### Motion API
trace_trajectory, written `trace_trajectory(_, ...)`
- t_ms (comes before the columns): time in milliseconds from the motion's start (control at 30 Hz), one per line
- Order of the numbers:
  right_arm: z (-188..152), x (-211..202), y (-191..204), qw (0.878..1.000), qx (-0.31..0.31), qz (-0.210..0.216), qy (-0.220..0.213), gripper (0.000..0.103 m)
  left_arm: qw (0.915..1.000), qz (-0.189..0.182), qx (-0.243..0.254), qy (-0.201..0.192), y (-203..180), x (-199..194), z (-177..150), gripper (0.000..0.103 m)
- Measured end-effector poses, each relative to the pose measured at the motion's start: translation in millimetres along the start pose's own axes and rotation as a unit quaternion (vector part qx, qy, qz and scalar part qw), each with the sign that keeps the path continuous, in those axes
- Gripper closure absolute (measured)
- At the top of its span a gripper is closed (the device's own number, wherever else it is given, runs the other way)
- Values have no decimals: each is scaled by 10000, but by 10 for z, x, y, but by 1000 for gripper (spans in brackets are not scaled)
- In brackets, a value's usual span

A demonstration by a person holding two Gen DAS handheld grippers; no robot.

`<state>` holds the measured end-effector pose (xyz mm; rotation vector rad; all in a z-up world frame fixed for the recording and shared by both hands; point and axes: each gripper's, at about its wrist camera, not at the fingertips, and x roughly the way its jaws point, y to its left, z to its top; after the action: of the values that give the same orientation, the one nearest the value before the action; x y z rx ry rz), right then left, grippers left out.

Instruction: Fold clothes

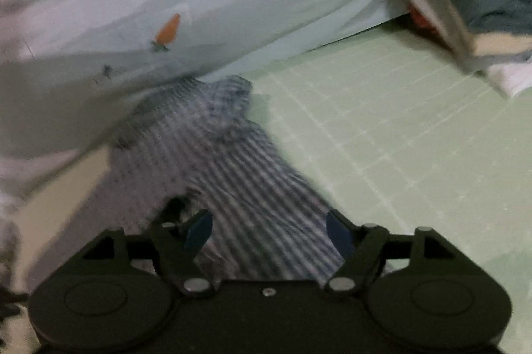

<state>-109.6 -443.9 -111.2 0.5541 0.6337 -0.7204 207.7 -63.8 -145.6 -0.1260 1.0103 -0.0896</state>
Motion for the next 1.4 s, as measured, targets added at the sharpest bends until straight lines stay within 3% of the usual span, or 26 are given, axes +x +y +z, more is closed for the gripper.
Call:
trace_trajectory(100, -137, -53, 4, 9989, -325, -344, -56, 13, 10000, -11, 66, 25, -34, -29, -57, 36)
trace_trajectory(333, -426, -285, 142, 9933, -973, -538, -312, 16, 9989, -204, 425, 22, -160, -320, -420, 32)
trace_trajectory(667, -971, -668, -61, 9916, -1267, -256, -59, 48, 9936, -525, 996, 8, -352, -800, -1007, 27)
trace_trajectory(967, -1220, -765, -122, 9860, -1642, 23, 275, 54, 9882, -660, 1369, 165, -480, -1051, -1394, 26)
trace_trajectory(1033, -1278, -723, -113, 9831, -1780, -5, 422, 68, 9874, -663, 1422, 224, -483, -1079, -1484, 26)
trace_trajectory(1100, -1289, -741, -149, 9847, -1680, 104, 447, 102, 9866, -658, 1465, 280, -478, -1098, -1564, 26)
trace_trajectory(1267, -1298, -1044, -106, 9833, -1785, 321, 123, 103, 9883, -613, 1366, 308, -423, -1135, -1642, 26)
trace_trajectory(1400, -1433, -921, -136, 9826, -1666, 550, 607, 103, 9898, -575, 1274, 286, -390, -1136, -1623, 26)
